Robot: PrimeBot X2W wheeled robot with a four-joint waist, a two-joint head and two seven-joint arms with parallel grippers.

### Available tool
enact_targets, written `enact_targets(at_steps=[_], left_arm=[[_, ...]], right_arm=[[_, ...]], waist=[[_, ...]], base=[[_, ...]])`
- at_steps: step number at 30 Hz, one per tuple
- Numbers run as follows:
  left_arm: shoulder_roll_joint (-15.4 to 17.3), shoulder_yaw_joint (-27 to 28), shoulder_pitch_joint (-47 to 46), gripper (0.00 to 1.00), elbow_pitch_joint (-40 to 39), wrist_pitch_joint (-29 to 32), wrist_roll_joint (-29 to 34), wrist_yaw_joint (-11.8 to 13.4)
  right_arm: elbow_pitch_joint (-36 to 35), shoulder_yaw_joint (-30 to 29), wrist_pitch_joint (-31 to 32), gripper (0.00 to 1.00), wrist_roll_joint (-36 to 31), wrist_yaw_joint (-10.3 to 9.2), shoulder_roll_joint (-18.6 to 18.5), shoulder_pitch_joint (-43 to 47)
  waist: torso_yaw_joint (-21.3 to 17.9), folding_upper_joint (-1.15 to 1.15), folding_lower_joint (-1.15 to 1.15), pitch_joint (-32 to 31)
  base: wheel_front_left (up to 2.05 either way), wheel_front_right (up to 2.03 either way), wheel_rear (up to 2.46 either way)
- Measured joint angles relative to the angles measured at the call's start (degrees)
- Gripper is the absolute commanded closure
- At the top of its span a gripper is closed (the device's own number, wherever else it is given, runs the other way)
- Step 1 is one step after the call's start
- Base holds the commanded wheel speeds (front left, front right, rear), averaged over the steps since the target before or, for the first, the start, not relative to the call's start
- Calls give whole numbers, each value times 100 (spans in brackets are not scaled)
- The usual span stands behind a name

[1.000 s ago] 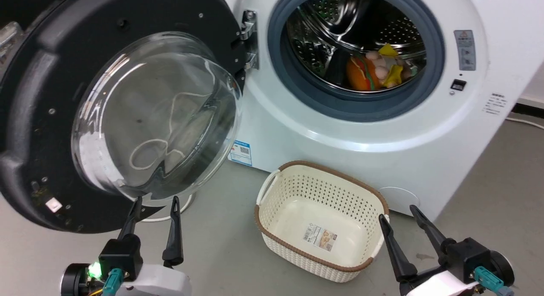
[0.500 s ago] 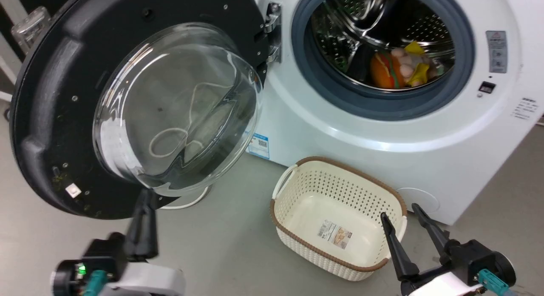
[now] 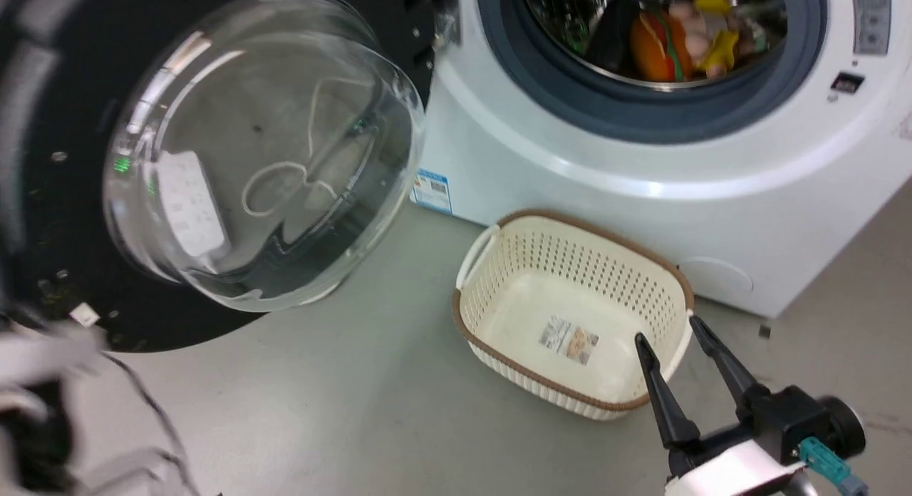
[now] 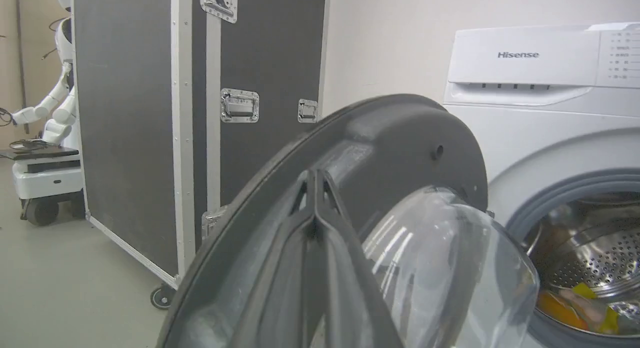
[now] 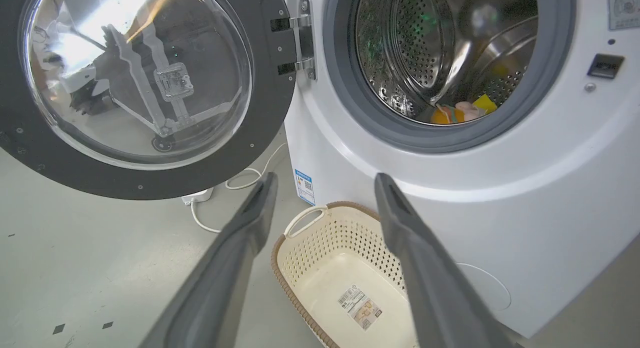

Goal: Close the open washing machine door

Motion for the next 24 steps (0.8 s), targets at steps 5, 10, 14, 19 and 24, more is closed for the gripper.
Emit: enact_targets(at_steps=[5, 10, 14, 19, 24], left_arm=[[609, 660, -816, 100, 722, 735, -1054, -13], [1345, 1472, -1590, 100, 1911, 1727, -2148, 211], [1503, 1759, -1898, 100, 2594, 2673, -2908, 448], [1525, 2024, -2081, 100, 3040, 4022, -3931, 666], [1384, 2069, -2023, 100, 2817, 5187, -4715, 637]], right_arm=[[-21, 79, -63, 0, 1, 0, -3, -174], [-66, 133, -136, 0, 30, 0, -20, -286], [-58, 147, -188, 0, 59, 0, -47, -287], [-58, 158, -253, 0, 68, 0, -55, -327], [-51, 168, -277, 0, 69, 0, -54, -334]], waist=[[-114, 0, 0, 241], [-303, 0, -1, 447], [-327, 0, -1, 509], [-303, 0, -1, 552], [-280, 0, -1, 498]], base=[[0, 0, 0], [0, 0, 0], [0, 0, 0], [0, 0, 0], [0, 0, 0]])
